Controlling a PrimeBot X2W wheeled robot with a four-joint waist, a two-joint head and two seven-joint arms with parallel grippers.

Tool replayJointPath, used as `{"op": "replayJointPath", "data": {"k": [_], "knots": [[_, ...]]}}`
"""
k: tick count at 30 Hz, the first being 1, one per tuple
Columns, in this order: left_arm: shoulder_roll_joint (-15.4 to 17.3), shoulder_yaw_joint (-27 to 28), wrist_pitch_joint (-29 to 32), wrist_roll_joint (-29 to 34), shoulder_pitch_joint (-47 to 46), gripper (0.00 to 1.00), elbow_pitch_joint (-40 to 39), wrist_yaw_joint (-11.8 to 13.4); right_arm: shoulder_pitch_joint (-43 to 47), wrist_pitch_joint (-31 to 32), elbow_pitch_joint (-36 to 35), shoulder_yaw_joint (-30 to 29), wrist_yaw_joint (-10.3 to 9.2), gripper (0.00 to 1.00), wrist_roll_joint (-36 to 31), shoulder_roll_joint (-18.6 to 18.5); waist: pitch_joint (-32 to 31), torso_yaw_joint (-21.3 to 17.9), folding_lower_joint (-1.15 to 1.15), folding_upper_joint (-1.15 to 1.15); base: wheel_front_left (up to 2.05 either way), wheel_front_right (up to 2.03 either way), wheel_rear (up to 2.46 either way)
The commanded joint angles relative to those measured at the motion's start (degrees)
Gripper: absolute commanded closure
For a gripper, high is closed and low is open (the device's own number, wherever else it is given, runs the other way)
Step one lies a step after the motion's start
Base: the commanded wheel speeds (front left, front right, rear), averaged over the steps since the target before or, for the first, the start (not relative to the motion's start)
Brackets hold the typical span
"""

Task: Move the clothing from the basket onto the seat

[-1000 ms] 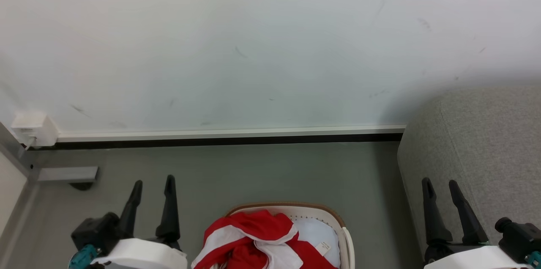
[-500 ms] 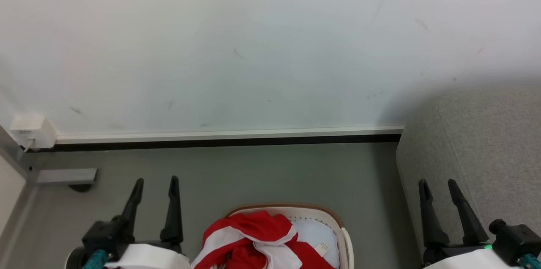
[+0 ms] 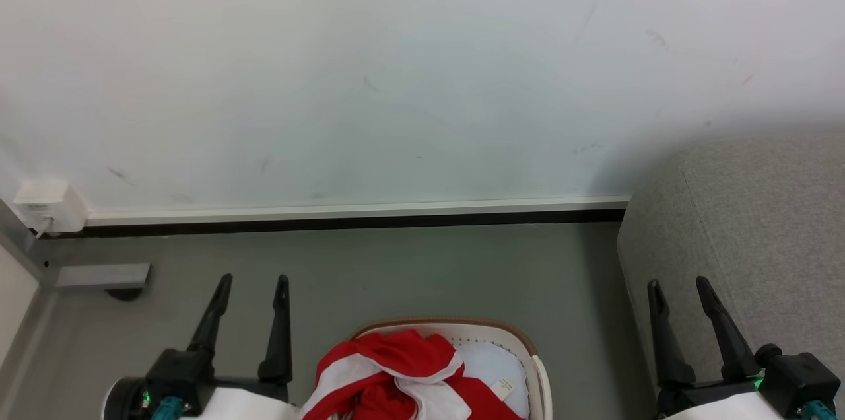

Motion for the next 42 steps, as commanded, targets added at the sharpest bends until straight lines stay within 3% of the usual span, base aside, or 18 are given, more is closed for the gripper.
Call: {"op": "replayJointPath", "data": {"k": [1,14,42], "knots": [[0.1,0.2,-0.8,1.6,0.4,0.0,-0.2,0.0,0.5,-0.4,0.1,0.1,-0.09,0.0,-1.4,-0.4,0.0,0.0,0.0,0.0,0.0,0.0,0.0],[-0.5,0.7,-1.9,7.4,0.5,0.0,-0.6,-0.1,0.5,-1.8,-0.2,0.7,-0.1,0.0,-5.9,-0.4,0.4,0.0,0.0,0.0,0.0,0.0,0.0],[-1.9,2.8,-1.9,7.3,0.8,0.0,-1.0,-1.9,-0.2,-1.7,0.5,0.9,-0.1,0.0,-5.4,-0.4,1.0,-0.6,0.0,0.0,0.0,0.0,0.0]]}}
